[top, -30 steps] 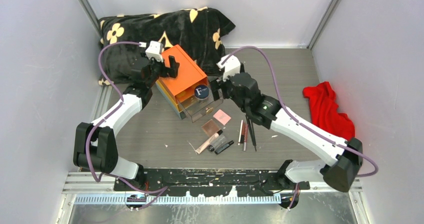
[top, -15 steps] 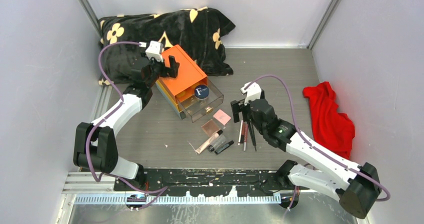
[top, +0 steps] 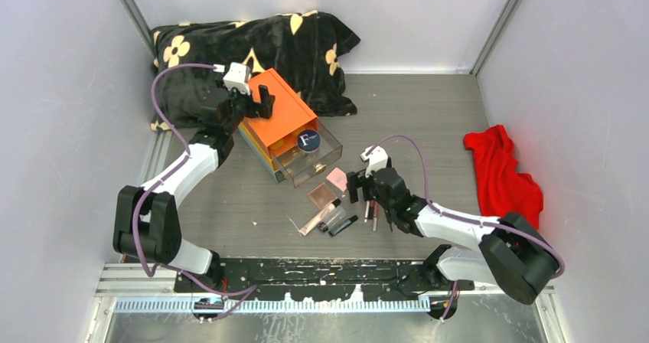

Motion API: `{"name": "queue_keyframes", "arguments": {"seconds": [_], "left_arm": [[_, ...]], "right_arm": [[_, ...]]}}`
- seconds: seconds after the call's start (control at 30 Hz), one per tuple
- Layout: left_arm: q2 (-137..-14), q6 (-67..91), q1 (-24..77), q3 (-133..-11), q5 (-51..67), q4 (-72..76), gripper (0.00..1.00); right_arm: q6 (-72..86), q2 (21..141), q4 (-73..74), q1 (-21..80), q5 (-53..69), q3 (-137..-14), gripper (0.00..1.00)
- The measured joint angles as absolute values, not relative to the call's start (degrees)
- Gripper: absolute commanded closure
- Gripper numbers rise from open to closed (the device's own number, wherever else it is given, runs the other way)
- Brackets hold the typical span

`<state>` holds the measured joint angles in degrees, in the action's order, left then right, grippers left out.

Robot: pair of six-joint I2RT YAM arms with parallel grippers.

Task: Organize the makeup
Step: Pick up the makeup from the center of the board.

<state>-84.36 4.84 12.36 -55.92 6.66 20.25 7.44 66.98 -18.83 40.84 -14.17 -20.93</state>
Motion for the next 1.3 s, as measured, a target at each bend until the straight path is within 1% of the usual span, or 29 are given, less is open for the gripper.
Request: {"name": "queue_keyframes", "arguments": {"seconds": [0.23,0.43,0.83,1.3], "left_arm": [[-85.23,4.25,12.36,-56.38,6.63,21.06,0.03],[-85.25,4.25,12.36,-56.40,6.61,21.06,0.03],[-85.10,4.29,12.36,-56.36,6.61,21.08,0.03],[-84.99,4.71,12.36,-56.38,6.61,21.06,0.03]], "right_arm": [[6.39,73.23,-31.55,40.73,-10.48,-20.62,0.08],[5.87,78.17,-36.29,40.10,-7.70,-20.62,0.08],[5.58,84.79,-37.50,39.24,-4.80,-22.79,0.09],[4.80,89.67,-38.09,38.87,-5.08,-24.25,0.11]]}}
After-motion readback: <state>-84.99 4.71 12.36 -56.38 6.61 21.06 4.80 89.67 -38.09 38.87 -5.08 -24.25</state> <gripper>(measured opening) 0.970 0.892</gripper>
